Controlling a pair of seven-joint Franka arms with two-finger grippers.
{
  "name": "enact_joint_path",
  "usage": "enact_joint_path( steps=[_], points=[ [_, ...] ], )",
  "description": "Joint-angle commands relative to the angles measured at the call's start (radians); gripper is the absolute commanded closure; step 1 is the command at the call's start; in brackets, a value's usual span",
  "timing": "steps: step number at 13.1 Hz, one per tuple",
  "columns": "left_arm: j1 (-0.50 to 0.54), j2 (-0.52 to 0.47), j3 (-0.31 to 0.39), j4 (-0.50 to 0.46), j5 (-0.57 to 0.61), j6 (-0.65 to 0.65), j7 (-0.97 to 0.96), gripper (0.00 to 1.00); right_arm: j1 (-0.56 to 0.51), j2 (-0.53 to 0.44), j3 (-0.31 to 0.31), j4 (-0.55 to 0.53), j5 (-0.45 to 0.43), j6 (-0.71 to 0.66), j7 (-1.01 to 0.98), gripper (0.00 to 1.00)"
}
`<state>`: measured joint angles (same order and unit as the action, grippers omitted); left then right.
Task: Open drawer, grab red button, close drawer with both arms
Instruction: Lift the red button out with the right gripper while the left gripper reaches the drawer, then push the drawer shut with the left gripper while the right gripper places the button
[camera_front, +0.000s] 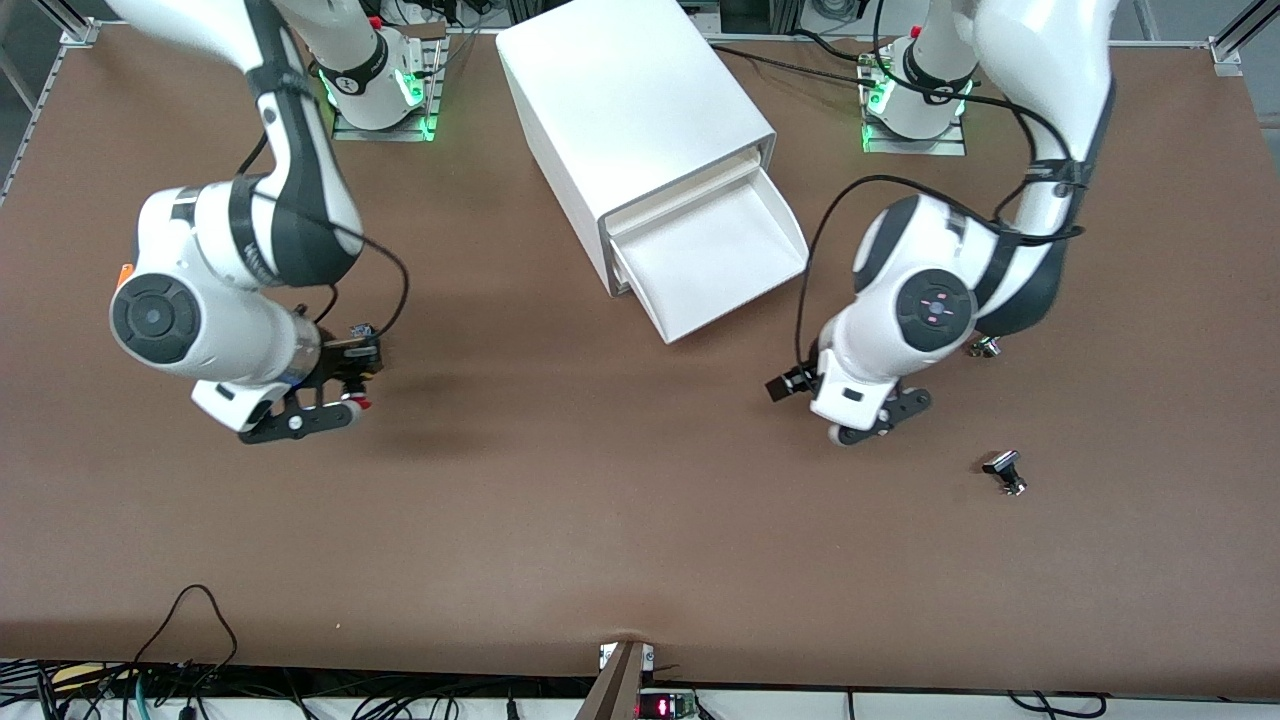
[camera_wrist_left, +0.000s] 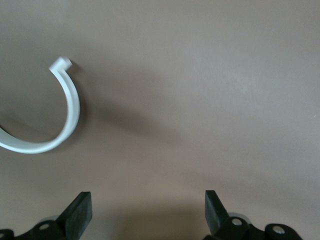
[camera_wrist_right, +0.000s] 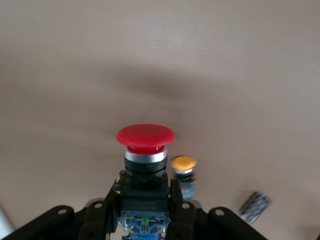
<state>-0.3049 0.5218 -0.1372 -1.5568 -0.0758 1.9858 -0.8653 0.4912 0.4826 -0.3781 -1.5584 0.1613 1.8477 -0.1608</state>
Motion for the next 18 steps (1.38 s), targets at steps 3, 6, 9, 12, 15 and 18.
enact_joint_path(
  steps=[3,6,9,12,15,18],
  points=[
    [-0.068,-0.026,0.002,-0.11,0.031,0.083,-0.096,0.01,-0.109,0.013,-0.028,-0.199,0.015,0.264,-0.3,0.84],
    [-0.117,-0.026,0.002,-0.146,0.031,0.105,-0.156,0.01,-0.16,0.071,-0.025,-0.203,0.024,0.311,-0.326,0.84],
    [-0.152,-0.026,-0.001,-0.175,0.031,0.122,-0.201,0.01,-0.174,0.138,-0.025,-0.203,0.09,0.37,-0.333,0.83],
    [-0.174,-0.028,-0.007,-0.197,0.03,0.126,-0.204,0.01,-0.174,0.189,-0.024,-0.203,0.127,0.433,-0.356,0.78],
    [-0.184,-0.045,-0.022,-0.219,0.03,0.126,-0.244,0.01,-0.177,0.197,-0.022,-0.215,0.15,0.438,-0.356,0.69],
    [-0.189,-0.074,-0.054,-0.246,0.03,0.125,-0.274,0.01,-0.166,0.191,-0.022,-0.206,0.172,0.433,-0.356,0.03]
  ],
)
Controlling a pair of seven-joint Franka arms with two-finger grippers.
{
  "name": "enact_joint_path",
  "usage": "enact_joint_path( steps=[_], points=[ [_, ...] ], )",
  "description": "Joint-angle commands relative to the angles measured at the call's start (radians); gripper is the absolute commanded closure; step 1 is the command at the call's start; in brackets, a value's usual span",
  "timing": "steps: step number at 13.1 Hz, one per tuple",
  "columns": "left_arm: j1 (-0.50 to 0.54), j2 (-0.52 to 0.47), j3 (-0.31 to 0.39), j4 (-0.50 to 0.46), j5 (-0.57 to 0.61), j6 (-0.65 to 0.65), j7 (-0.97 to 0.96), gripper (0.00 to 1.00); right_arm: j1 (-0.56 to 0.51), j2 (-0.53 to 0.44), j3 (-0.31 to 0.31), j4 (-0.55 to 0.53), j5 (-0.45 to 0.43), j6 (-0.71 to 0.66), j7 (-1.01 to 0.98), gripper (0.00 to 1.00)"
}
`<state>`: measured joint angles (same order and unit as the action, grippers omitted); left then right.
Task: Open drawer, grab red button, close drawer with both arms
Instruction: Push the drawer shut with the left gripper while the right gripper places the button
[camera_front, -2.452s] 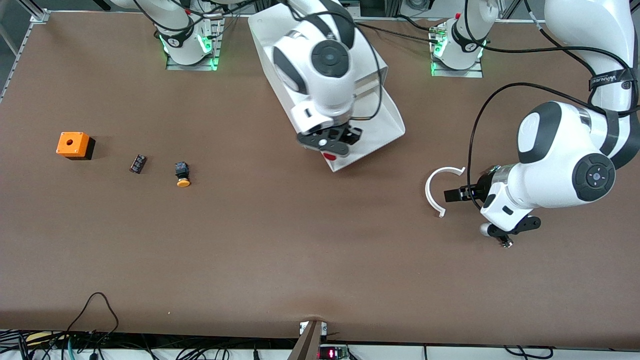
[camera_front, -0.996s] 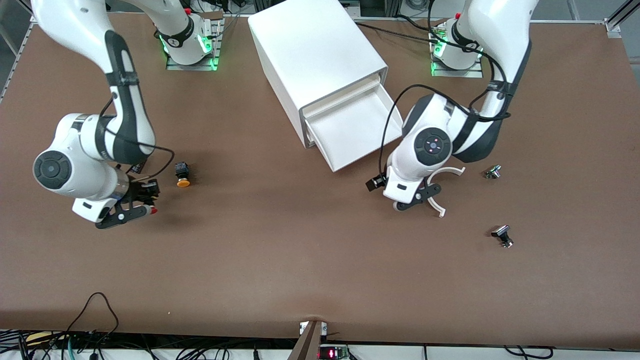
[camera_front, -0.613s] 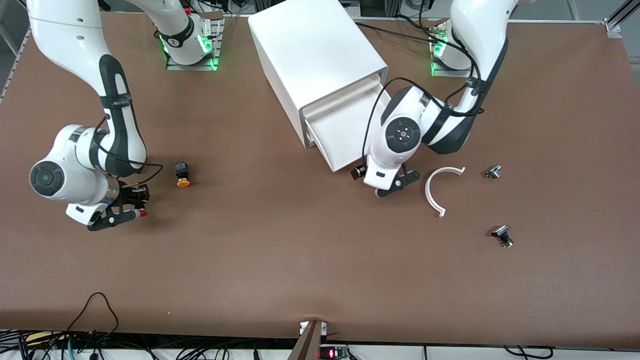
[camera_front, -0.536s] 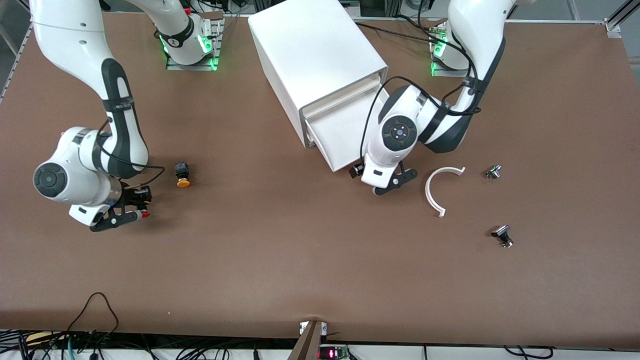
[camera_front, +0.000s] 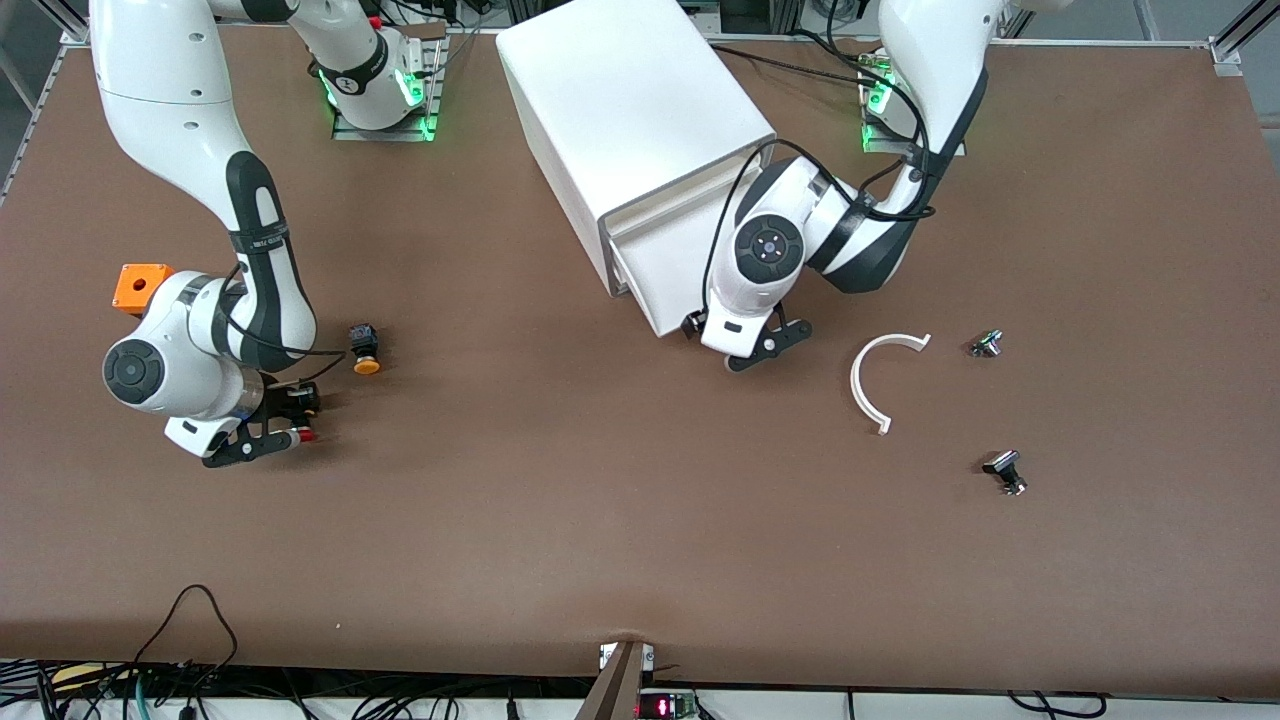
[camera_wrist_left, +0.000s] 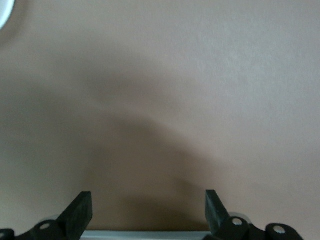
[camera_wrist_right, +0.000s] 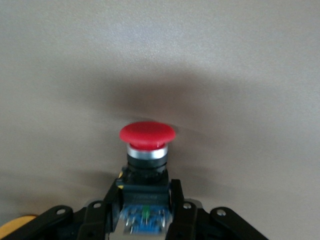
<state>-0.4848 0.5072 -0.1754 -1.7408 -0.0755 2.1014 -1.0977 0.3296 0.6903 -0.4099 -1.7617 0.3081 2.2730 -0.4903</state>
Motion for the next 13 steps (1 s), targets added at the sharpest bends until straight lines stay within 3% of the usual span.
enact_joint_path(
  steps=[1,6,10,13],
  points=[
    [-0.008,-0.059,-0.024,-0.063,0.029,0.005,-0.044,0.01,-0.007,-0.032,0.01,0.002,0.022,0.0,-0.037,0.01],
    [-0.011,-0.059,-0.084,-0.091,0.029,0.005,-0.094,0.01,0.029,-0.188,0.002,0.016,0.005,-0.145,-0.018,0.01],
    [-0.014,-0.059,-0.127,-0.1,0.029,0.005,-0.139,0.01,0.046,-0.348,-0.004,0.016,-0.087,-0.308,0.03,0.01],
    [-0.026,-0.059,-0.139,-0.106,0.029,0.005,-0.154,0.01,0.051,-0.51,0.009,0.016,-0.206,-0.455,0.096,0.01]
  ],
)
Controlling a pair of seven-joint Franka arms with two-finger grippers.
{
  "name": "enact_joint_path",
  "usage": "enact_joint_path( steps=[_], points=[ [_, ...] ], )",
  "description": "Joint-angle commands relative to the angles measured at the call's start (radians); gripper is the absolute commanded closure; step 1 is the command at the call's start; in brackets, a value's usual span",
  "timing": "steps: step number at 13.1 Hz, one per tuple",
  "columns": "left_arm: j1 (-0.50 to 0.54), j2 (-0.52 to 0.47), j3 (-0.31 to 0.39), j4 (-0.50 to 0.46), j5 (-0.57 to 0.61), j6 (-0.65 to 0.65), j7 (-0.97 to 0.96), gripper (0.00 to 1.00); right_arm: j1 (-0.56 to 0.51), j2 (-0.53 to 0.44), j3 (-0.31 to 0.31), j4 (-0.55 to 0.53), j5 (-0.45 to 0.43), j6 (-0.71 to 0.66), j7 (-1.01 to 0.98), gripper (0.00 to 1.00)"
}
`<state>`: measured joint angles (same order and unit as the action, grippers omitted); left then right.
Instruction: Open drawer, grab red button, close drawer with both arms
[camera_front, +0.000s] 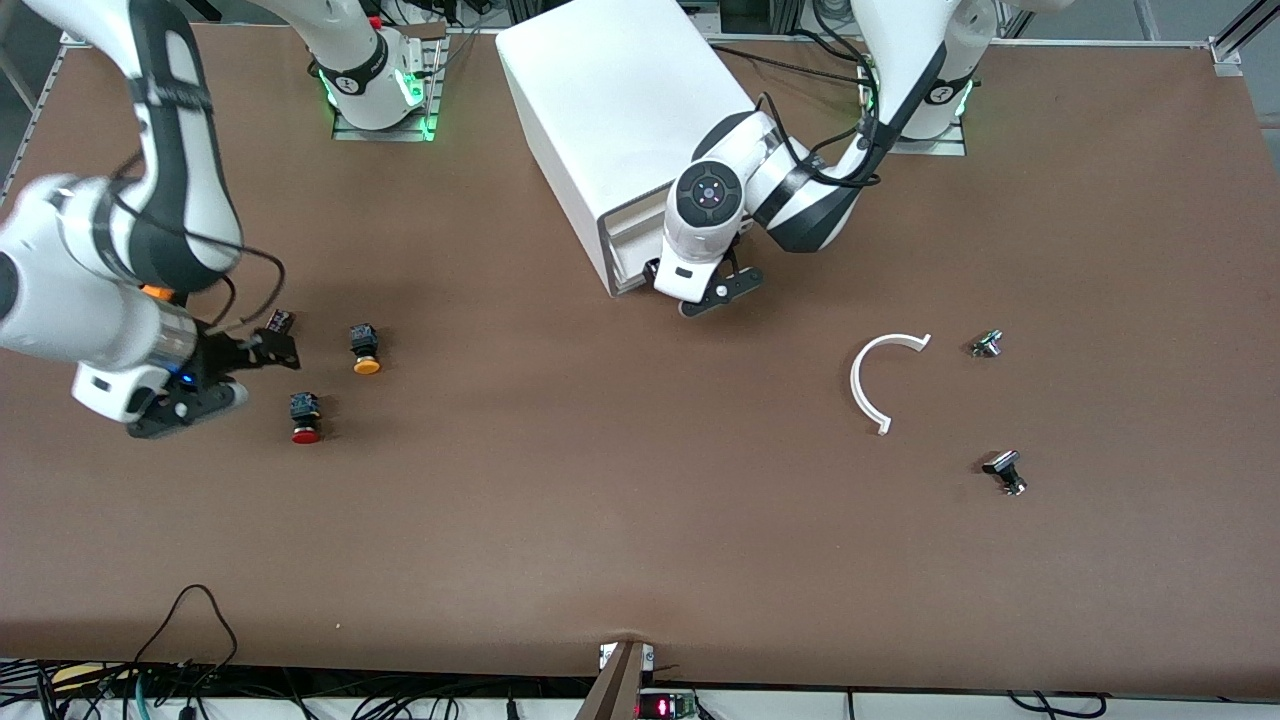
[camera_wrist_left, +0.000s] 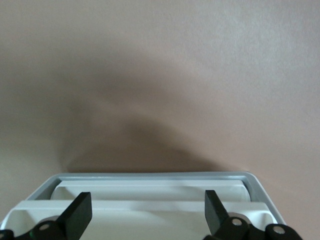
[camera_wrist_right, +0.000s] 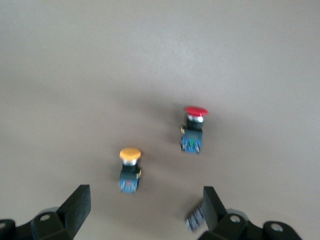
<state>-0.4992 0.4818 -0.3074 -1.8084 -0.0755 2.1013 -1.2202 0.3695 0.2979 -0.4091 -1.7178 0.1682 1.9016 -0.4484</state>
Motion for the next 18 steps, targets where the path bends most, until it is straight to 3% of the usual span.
enact_joint_path(
  steps=[1,4,8,11,14,18],
  points=[
    [-0.015,-0.034,-0.009,-0.038,0.029,0.005,-0.044,0.01,0.02,-0.172,0.01,-0.028,-0.096,-0.119,0.054,0.01],
    [-0.033,-0.031,-0.009,-0.038,0.029,0.005,-0.054,0.01,0.039,-0.281,0.021,-0.032,-0.099,-0.189,0.036,0.0],
    [-0.055,-0.028,-0.01,-0.04,0.029,0.005,-0.081,0.01,-0.101,-0.351,0.182,-0.034,-0.144,-0.245,0.036,0.01],
    [-0.051,-0.028,-0.009,-0.034,0.029,0.005,-0.081,0.01,-0.272,-0.376,0.326,-0.031,-0.18,-0.254,-0.022,0.0],
    [-0.01,-0.037,0.011,-0.02,0.031,-0.003,-0.076,0.01,-0.273,-0.376,0.325,-0.019,-0.17,-0.256,-0.012,0.0],
    [0.125,-0.103,0.017,0.009,0.109,-0.035,-0.074,0.01,-0.273,-0.376,0.325,-0.014,-0.17,-0.256,-0.01,0.0]
  ],
)
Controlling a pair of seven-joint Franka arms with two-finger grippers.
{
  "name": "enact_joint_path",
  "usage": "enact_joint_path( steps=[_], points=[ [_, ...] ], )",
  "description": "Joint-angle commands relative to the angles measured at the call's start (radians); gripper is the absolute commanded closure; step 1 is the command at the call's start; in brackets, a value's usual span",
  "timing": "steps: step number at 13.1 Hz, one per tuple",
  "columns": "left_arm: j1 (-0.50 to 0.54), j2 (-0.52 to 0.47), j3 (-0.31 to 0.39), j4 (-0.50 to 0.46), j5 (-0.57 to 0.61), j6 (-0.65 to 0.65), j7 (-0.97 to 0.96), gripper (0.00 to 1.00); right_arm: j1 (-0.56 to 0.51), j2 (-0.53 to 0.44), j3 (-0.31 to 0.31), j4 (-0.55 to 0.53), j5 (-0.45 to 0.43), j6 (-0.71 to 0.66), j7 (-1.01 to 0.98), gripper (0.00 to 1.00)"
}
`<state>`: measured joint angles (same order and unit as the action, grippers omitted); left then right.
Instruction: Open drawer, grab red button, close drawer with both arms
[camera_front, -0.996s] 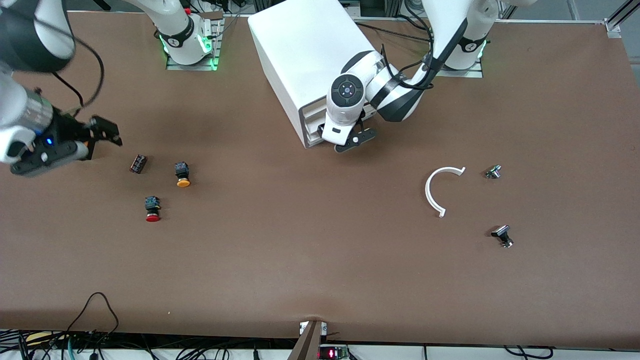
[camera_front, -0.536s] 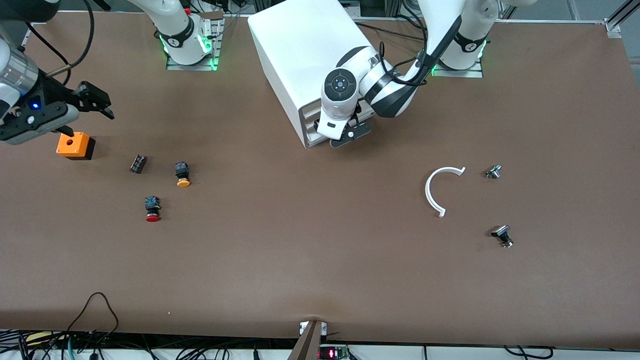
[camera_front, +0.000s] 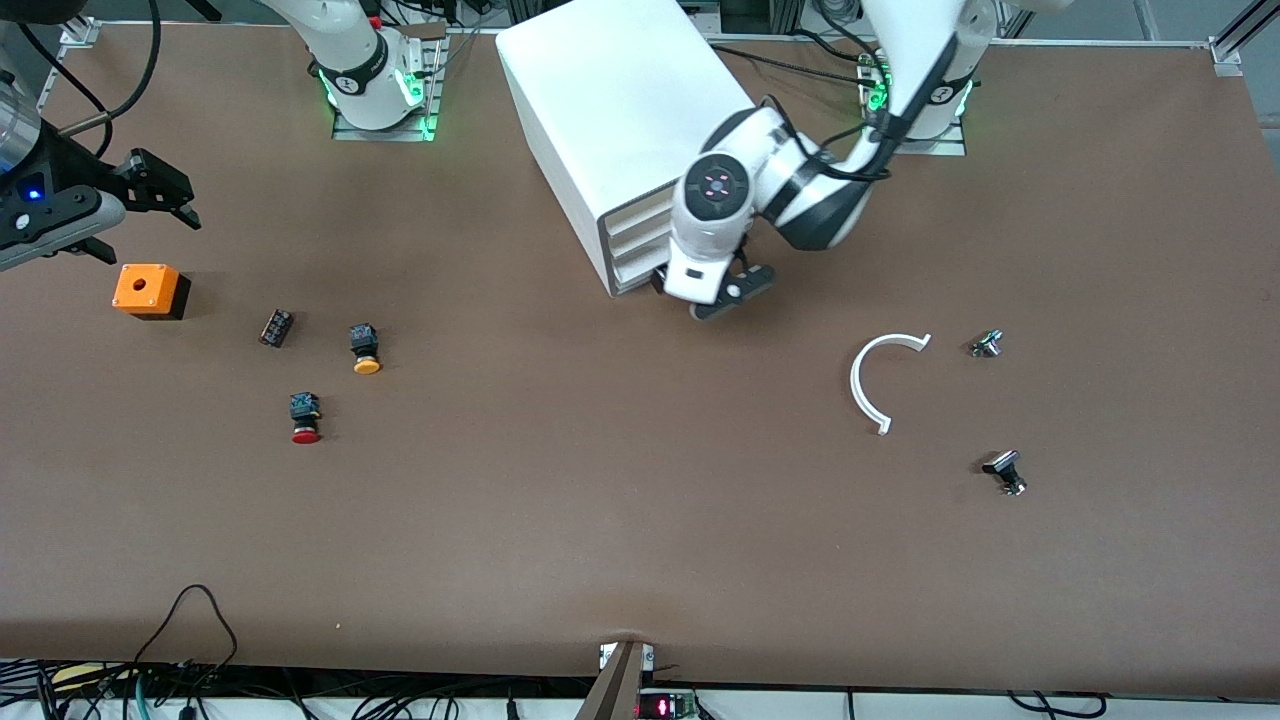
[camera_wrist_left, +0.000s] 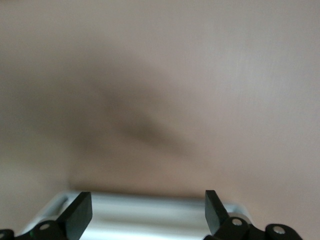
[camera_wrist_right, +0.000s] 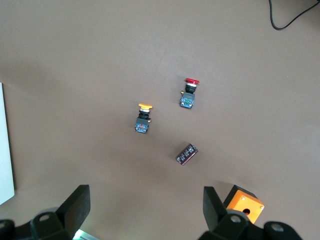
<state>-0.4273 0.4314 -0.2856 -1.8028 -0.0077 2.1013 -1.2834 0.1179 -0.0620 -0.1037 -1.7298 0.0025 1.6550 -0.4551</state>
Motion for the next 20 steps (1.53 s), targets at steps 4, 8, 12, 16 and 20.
enact_joint_path(
  steps=[4,8,12,16,20],
  points=[
    [0.174,-0.105,-0.004,0.048,0.104,-0.078,-0.004,0.01,-0.024,-0.012,0.007,-0.002,-0.006,-0.008,-0.004,0.0],
    [0.266,-0.174,-0.007,0.049,0.147,-0.122,0.053,0.01,-0.029,-0.001,0.007,0.03,-0.01,-0.009,-0.013,0.0],
    [0.375,-0.235,-0.012,0.082,0.143,-0.243,0.273,0.01,-0.03,0.001,-0.004,0.033,-0.012,-0.009,-0.007,0.0],
    [0.488,-0.255,-0.012,0.16,0.123,-0.38,0.563,0.01,-0.029,0.01,-0.004,0.039,-0.004,0.002,-0.004,0.0],
    [0.484,-0.284,0.097,0.24,0.059,-0.486,0.87,0.01,-0.03,0.011,-0.007,0.049,-0.001,-0.006,0.024,0.0]
  ],
)
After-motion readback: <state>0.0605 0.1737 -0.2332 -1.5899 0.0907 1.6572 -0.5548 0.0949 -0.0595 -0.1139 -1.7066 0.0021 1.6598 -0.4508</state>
